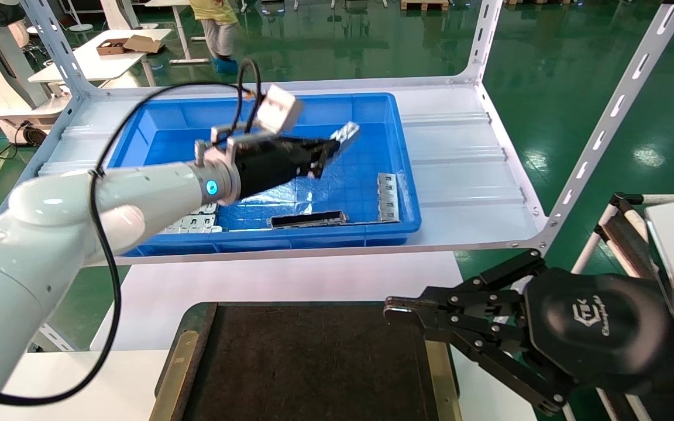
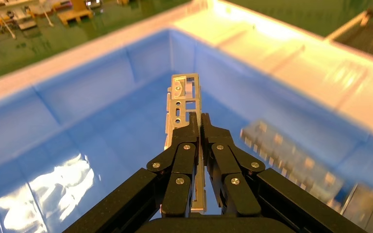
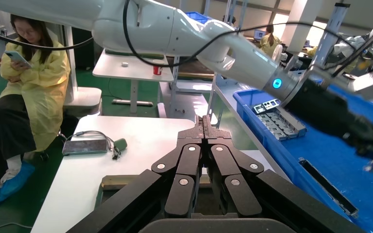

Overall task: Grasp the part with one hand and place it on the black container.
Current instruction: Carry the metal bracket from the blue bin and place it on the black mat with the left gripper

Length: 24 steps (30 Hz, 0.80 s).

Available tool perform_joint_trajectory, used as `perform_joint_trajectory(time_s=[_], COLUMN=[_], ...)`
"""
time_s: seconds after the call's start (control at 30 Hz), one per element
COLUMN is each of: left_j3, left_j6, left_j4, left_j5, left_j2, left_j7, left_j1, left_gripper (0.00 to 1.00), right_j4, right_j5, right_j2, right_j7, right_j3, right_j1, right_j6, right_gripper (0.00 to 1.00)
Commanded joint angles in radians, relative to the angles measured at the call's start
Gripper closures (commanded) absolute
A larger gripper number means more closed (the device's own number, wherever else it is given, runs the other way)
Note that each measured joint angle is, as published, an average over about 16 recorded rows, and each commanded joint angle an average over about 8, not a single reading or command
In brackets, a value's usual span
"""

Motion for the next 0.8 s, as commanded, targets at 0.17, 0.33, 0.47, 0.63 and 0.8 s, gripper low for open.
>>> perform_joint_trajectory(time_s=[0.17,0.33,0.47,0.63,0.8], left_j3=[-0.035,-0.078,-0.108,-0.122,-0.113], left_j6=[0.079,0.278,0.468,0.617,0.706], left_j4=[0.010,-0.004,-0.021,-0.041,-0.097], left_j5=[-0.074,-0.150,-0.208,-0.243,-0.248], left_j2=[-0.023,-0.081,-0.137,-0.192,-0.244], left_j7=[0.008,0.040,0.064,0.068,0.043], left_j1=[-0.026,-0.004,0.032,0.078,0.153], left_gripper=[1.00,1.00,1.00,1.00,1.00], right_j4=[0.000,0.000,0.000,0.000,0.000], right_j5=[0.000,0.000,0.001,0.001,0.001], right_j2=[0.000,0.000,0.000,0.001,0.001], right_j7=[0.000,0.000,0.000,-0.001,-0.001], right_j3=[0.000,-0.001,-0.001,-0.001,-0.002], right_j1=[0.000,0.000,0.000,0.000,0.000], right_j6=[0.000,0.000,0.000,0.001,0.001], right_gripper=[1.00,1.00,1.00,1.00,1.00])
